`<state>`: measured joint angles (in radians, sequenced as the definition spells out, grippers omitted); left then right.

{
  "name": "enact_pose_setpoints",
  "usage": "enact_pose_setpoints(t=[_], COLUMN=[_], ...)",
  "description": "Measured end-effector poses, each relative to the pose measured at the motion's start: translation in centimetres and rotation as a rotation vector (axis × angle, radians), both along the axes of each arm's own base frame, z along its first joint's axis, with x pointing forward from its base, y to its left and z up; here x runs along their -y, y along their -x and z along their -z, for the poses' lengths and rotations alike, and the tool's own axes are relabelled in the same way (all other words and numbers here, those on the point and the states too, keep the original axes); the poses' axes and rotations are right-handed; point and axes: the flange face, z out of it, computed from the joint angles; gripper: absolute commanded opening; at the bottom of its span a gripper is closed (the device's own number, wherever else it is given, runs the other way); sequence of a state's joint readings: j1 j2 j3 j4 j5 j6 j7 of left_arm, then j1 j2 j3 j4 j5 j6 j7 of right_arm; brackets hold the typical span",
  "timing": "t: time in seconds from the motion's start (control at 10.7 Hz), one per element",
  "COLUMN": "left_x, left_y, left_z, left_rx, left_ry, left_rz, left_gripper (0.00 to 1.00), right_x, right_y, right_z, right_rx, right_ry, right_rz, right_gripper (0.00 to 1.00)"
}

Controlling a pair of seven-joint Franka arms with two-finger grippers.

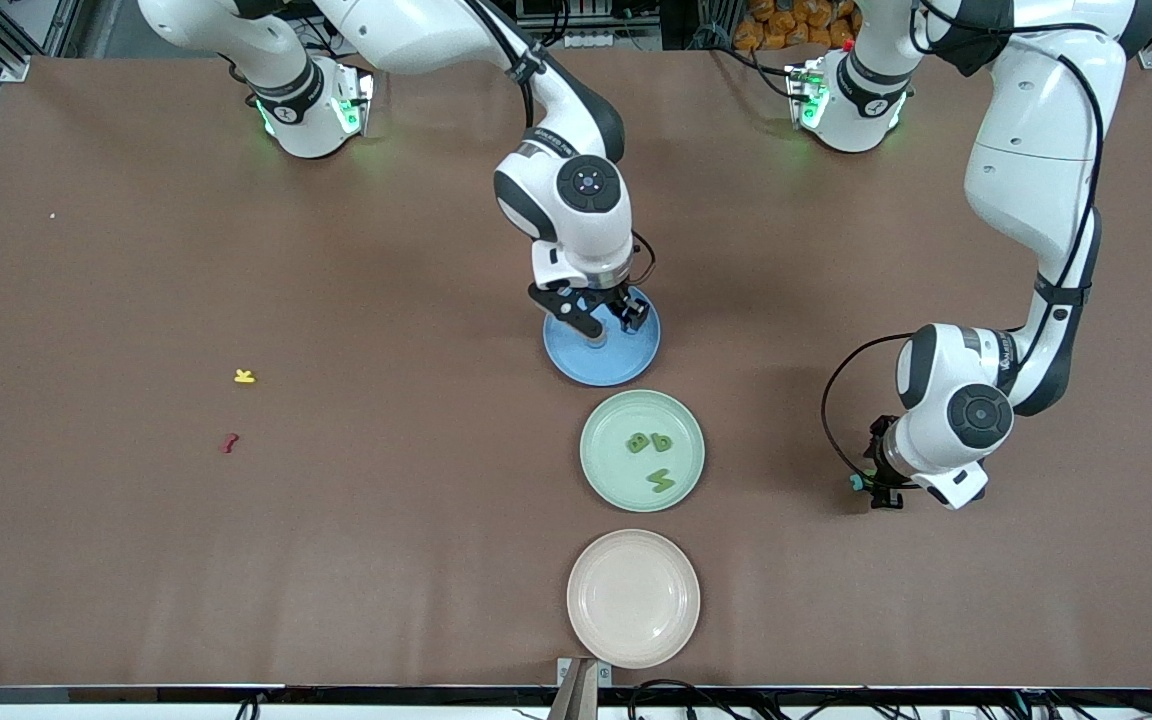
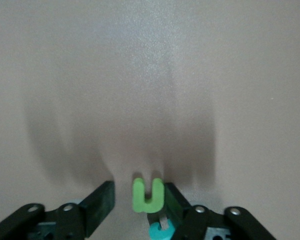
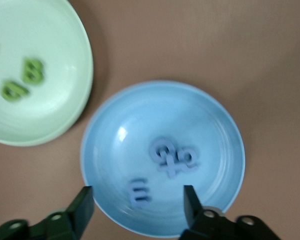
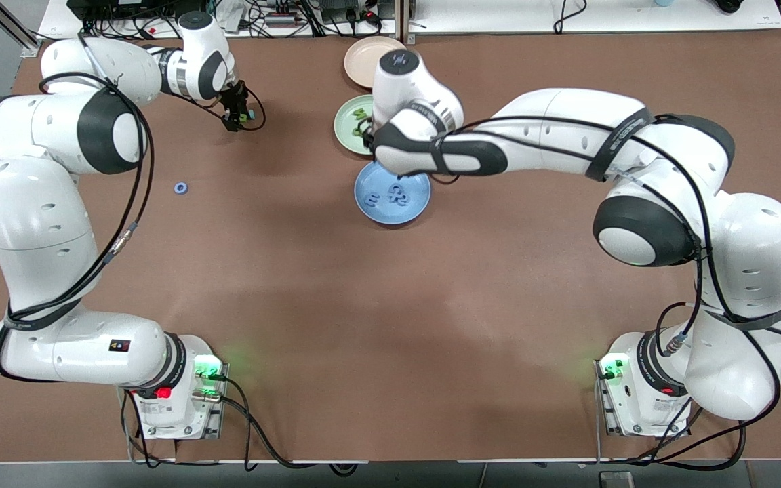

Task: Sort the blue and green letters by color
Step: 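Release the 'X' on the blue plate while the left gripper grasps green 'u', then carry the 'u' to the green plate while the right arm returns to rest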

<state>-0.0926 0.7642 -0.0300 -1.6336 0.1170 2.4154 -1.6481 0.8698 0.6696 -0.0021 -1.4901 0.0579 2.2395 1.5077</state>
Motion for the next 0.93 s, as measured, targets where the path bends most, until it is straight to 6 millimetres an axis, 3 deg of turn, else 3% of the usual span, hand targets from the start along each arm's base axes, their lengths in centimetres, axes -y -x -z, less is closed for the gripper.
enact_pose_setpoints(t=[0.19, 0.56, 0.75, 0.93], left_x=[0.1, -0.1, -0.3, -0.7], left_y=[-0.1, -0.2, -1.0, -1.5], left_z=[-0.1, -0.3, -1.2, -1.8], left_rx=[0.002, 0.008, 0.029, 0.044], left_ry=[0.001, 0.004, 0.006, 0.008], left_rz=[0.000, -0.008, -0.012, -0.018], left_gripper=[0.00, 0.00, 0.00, 0.00], right_x=[2.7, 11.5, 17.3, 24.8], right_y=[-3.4, -8.4, -10.3, -12.4], right_z=[-4.2, -15.5, -19.9, -23.9], right_rx=[0.035, 0.076, 0.069, 0.065], right_ry=[0.019, 0.056, 0.065, 0.071], right_rz=[0.014, -0.081, -0.161, -0.262], right_gripper=[1.00, 1.00, 1.00, 1.00])
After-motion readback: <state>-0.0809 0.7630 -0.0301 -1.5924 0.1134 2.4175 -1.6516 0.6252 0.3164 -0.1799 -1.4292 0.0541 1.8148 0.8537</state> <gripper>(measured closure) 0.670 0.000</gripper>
